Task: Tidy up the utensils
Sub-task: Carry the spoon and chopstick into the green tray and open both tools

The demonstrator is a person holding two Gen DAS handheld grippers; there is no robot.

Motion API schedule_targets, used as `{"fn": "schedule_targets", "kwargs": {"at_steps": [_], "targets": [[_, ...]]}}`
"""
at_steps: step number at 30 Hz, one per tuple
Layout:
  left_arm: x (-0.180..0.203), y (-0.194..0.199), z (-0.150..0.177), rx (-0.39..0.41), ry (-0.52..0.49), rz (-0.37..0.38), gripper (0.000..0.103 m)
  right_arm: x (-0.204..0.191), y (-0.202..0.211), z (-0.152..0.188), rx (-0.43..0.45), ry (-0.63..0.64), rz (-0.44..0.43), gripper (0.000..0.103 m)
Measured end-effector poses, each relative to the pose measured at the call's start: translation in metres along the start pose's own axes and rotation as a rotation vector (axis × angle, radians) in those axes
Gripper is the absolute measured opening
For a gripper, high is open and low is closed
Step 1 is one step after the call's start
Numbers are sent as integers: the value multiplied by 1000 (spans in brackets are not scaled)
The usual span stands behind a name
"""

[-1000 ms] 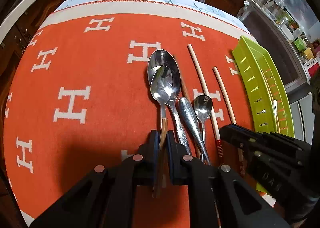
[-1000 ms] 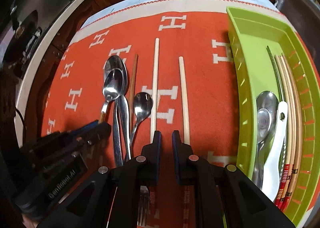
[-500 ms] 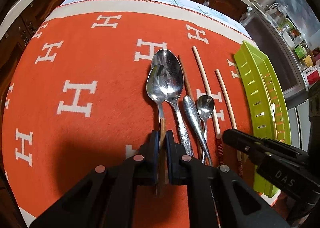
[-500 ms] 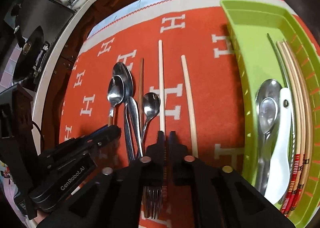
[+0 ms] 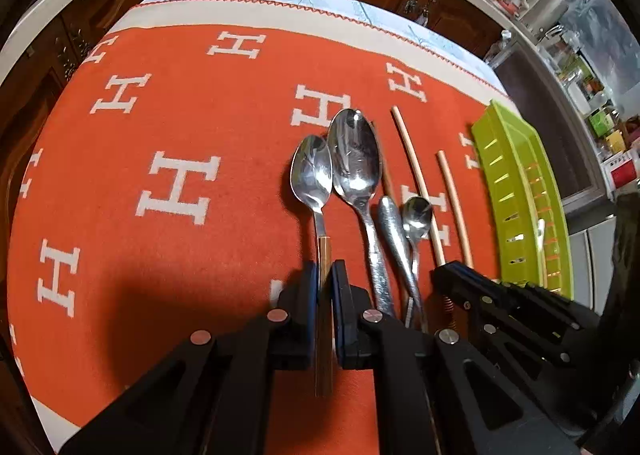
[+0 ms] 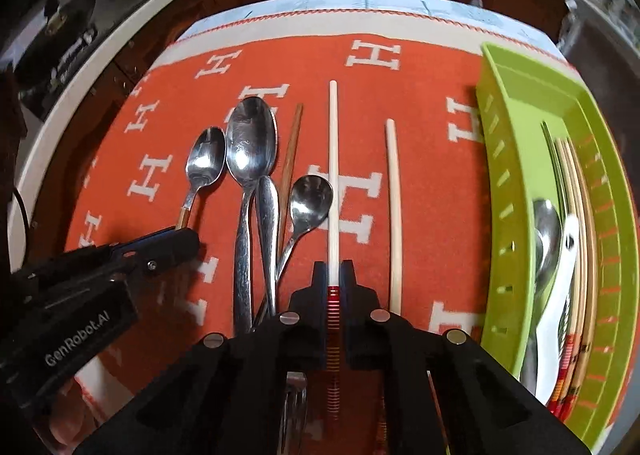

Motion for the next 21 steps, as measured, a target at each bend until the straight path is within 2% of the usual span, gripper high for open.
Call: {"fn": "schedule_targets", "kwargs": {"at_steps": [4,11,21], "targets": [[9,12,1,4,8,46,5,18,24,4,53,-62,-52,5],[52,34,-2,51,-38,121,5,48,79,7,144,-131,-134,5],[106,59,-7,136,-103,150,5,112,135,21,230,-222,-160,5]]}}
Point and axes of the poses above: each gripper's, at about its wrist camera, not at the fingertips, and y roughly against the way its jaws point, x to its right, z to its underside, the point moved 4 cm from there along -y, roughly the way its jaws point, and after that the axes turned 2 degrees about z, right-handed, at the moved point
